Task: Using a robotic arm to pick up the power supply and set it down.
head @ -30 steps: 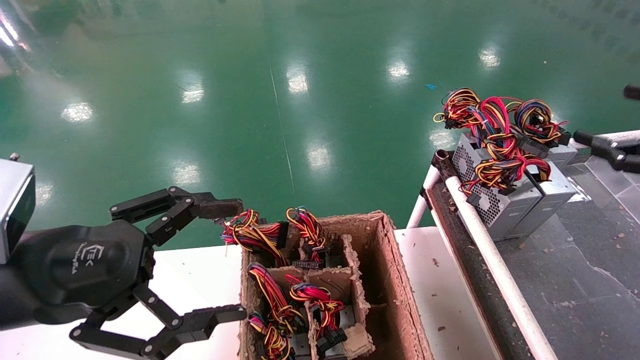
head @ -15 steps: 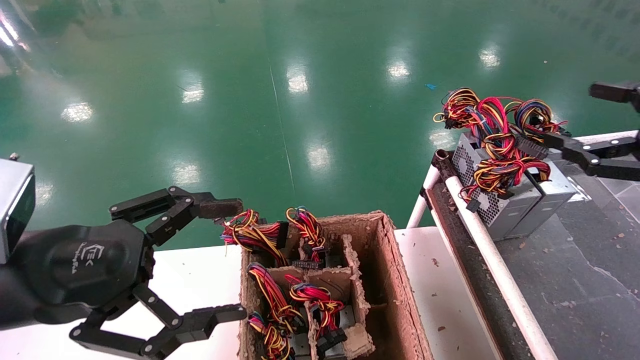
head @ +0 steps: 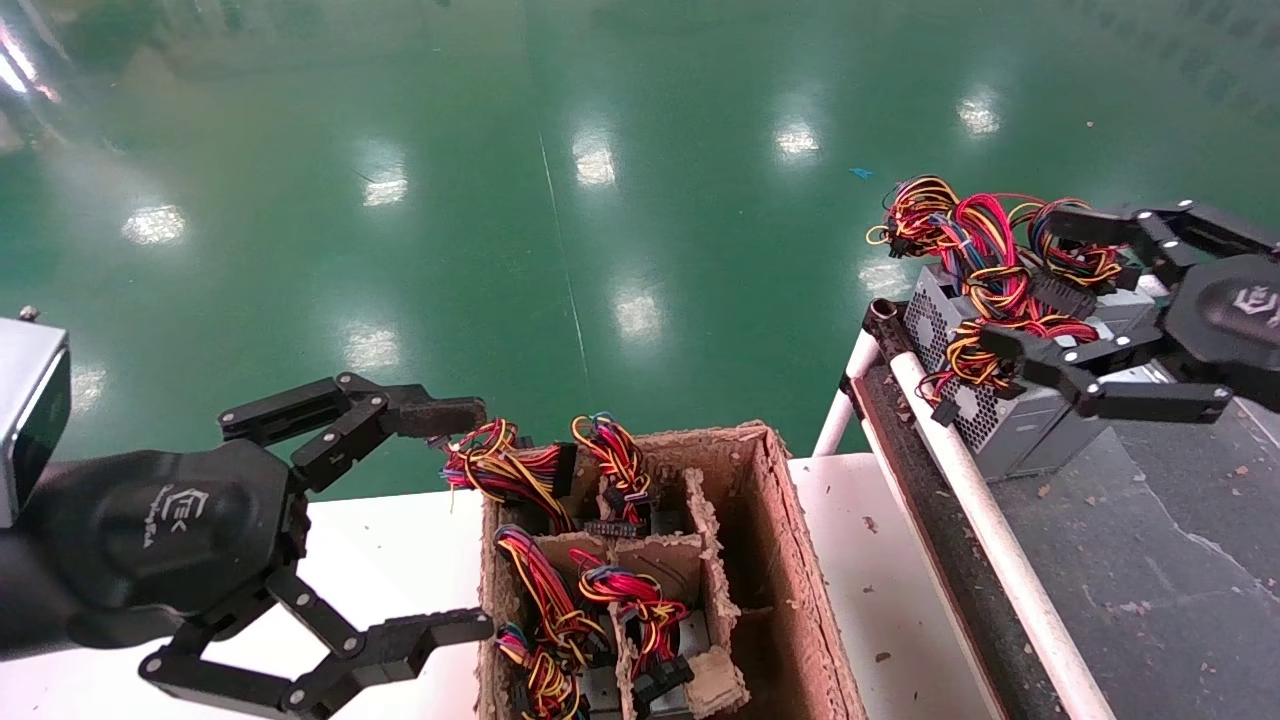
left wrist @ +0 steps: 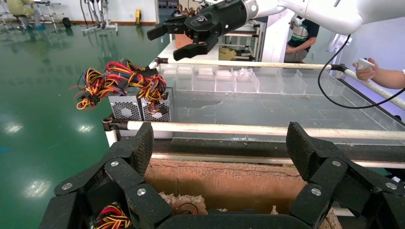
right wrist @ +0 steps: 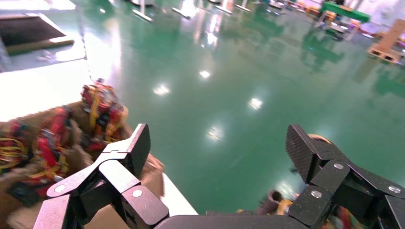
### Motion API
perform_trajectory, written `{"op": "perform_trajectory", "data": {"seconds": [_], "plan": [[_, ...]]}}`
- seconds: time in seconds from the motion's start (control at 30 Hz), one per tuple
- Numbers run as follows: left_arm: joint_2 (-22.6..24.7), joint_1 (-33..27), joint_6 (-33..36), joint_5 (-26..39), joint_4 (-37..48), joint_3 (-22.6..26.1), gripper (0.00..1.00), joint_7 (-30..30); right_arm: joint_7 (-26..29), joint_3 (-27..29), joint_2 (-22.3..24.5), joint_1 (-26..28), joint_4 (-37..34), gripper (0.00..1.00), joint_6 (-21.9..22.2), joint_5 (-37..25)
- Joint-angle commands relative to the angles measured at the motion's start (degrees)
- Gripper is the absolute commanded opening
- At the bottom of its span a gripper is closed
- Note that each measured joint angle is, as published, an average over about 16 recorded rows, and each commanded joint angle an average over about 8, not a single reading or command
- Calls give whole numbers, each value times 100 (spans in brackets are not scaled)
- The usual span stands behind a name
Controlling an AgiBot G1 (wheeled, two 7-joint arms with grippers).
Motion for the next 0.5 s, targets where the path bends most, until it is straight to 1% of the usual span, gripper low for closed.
{"op": "perform_trajectory", "data": {"seconds": [0.03, 0.5], "plan": [[0, 0, 0, 0, 0, 0, 100, 0, 70, -24, -13, -72, 142, 100, -29, 92], [0, 0, 0, 0, 0, 1, 100, 0, 555, -190, -101, -572, 1129, 100, -231, 732]]}}
